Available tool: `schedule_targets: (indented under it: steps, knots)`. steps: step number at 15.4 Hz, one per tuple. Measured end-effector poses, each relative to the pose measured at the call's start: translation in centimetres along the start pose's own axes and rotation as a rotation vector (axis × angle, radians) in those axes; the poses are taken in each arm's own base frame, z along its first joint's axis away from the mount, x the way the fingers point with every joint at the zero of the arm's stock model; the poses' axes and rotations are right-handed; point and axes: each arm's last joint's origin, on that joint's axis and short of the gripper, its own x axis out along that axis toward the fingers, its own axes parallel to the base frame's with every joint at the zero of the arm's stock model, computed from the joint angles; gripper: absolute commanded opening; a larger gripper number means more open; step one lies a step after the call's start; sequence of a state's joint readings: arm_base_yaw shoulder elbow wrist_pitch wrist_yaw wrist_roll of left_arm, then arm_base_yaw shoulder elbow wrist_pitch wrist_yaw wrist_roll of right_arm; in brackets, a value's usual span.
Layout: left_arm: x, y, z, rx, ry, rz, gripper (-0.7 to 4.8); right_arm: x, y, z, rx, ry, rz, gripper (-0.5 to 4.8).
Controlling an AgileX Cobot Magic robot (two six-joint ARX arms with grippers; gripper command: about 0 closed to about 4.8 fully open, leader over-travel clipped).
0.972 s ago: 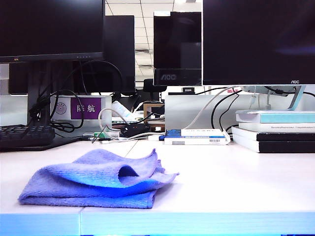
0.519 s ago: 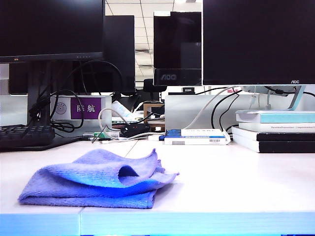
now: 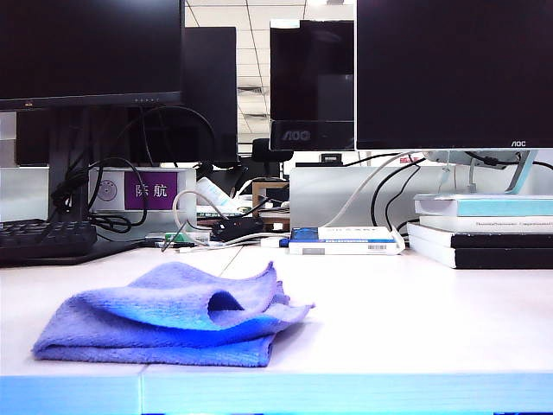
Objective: Wipe the table from front to back using the rag.
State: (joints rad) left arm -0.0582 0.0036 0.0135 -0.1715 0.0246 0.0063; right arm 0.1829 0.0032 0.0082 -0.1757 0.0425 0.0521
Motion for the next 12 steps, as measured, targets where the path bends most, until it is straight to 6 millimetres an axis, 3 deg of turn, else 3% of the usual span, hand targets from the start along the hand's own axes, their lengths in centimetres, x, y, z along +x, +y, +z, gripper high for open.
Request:
schedule_targets:
  steps: [4, 12]
  knots:
    - [0.00, 0.00, 0.00, 0.000, 0.000, 0.000, -0.04, 0.00, -0.46, 0.02, 0.082, -0.005, -0.050, -0.01]
    - [0.00, 0.00, 0.00, 0.000, 0.000, 0.000, -0.04, 0.00, -0.47, 0.03, 0.083, -0.005, -0.052, -0.01]
